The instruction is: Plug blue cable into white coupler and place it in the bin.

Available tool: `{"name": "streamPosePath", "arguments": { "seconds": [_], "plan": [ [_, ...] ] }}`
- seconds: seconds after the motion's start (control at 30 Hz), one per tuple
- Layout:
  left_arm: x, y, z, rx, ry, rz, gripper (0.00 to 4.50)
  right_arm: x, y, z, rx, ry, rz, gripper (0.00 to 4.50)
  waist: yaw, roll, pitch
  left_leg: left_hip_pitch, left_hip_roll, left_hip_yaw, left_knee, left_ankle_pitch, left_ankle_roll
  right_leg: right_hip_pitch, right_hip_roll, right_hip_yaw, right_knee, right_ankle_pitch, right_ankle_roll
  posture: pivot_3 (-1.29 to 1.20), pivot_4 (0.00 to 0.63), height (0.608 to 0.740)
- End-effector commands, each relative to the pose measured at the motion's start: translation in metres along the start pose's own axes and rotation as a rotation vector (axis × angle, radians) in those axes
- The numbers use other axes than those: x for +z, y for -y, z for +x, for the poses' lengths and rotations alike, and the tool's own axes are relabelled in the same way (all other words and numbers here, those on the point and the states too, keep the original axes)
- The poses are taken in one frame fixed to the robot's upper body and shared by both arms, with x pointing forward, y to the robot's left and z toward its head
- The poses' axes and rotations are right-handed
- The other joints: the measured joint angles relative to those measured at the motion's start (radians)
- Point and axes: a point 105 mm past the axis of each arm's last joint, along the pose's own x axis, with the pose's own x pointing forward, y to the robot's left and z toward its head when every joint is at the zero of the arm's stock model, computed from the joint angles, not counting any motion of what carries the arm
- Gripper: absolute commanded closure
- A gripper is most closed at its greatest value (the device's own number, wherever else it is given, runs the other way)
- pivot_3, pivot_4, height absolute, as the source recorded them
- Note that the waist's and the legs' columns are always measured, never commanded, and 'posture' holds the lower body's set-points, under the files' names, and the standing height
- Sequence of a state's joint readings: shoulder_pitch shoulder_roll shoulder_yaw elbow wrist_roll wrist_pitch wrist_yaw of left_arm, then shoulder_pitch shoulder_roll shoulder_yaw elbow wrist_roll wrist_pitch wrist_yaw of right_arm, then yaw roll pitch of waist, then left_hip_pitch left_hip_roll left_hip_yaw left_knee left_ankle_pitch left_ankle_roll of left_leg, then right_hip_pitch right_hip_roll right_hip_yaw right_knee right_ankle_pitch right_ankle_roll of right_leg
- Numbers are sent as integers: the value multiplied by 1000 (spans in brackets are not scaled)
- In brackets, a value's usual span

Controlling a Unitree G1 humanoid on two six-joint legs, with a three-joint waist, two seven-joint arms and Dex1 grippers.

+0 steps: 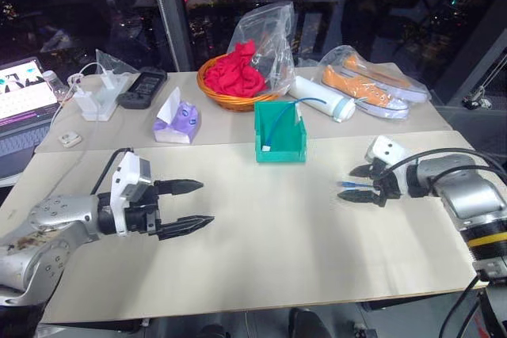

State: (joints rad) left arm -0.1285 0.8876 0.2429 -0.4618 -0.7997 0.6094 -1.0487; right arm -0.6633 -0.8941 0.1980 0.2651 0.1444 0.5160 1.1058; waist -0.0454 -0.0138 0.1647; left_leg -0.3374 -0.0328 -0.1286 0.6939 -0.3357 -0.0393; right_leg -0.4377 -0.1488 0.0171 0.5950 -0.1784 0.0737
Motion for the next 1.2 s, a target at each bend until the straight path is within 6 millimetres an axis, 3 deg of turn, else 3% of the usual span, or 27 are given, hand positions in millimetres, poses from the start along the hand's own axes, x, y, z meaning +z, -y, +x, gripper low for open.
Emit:
{"name": "streamPosePath", "arguments": {
  "seconds": [0.03,0.17,0.33,0.47,0.73,0.93,1.03,1.13,1.2],
  "plan": [
    [9,2,1,-15,23,52,405,-2,18,-4,-66,-58,9,476,0,0,0,0,0,0,0,0,-1,0,0,0,0,0,0,0,150,723],
    [9,5,4,-17,27,52,405,-10,26,4,-105,-130,43,476,-1,0,0,0,0,0,0,1,-2,-1,0,0,0,0,0,0,150,723],
    [9,6,3,-14,26,50,405,-23,20,11,-44,-214,90,476,1,0,0,0,0,1,0,1,-2,-1,0,0,0,0,0,0,150,723],
    [9,7,3,-8,25,50,405,-30,20,14,-33,-257,131,1510,1,0,0,0,0,1,0,1,-2,0,0,0,0,0,0,0,150,723],
    [6,9,4,1,19,52,405,-37,14,15,4,-299,129,4324,3,-1,0,0,0,0,1,1,-2,0,0,0,0,0,0,0,150,723],
    [6,9,5,2,20,56,405,-36,9,16,30,-288,103,4499,6,-1,-1,0,0,0,1,1,-3,0,0,0,0,0,0,0,150,723],
    [5,9,5,3,18,54,405,-14,-1,20,82,-163,57,4499,5,-2,-1,0,0,0,0,1,-3,0,0,0,0,0,0,0,150,723],
    [4,8,5,7,17,53,405,32,-31,16,203,58,-79,4499,1,-1,-1,0,1,0,0,1,-3,0,0,0,1,0,0,0,150,723],
    [4,7,5,9,16,51,405,56,-64,13,329,156,-98,4499,-5,-1,0,-1,1,0,0,1,-3,-1,0,0,1,0,0,0,150,723]
  ]
}}
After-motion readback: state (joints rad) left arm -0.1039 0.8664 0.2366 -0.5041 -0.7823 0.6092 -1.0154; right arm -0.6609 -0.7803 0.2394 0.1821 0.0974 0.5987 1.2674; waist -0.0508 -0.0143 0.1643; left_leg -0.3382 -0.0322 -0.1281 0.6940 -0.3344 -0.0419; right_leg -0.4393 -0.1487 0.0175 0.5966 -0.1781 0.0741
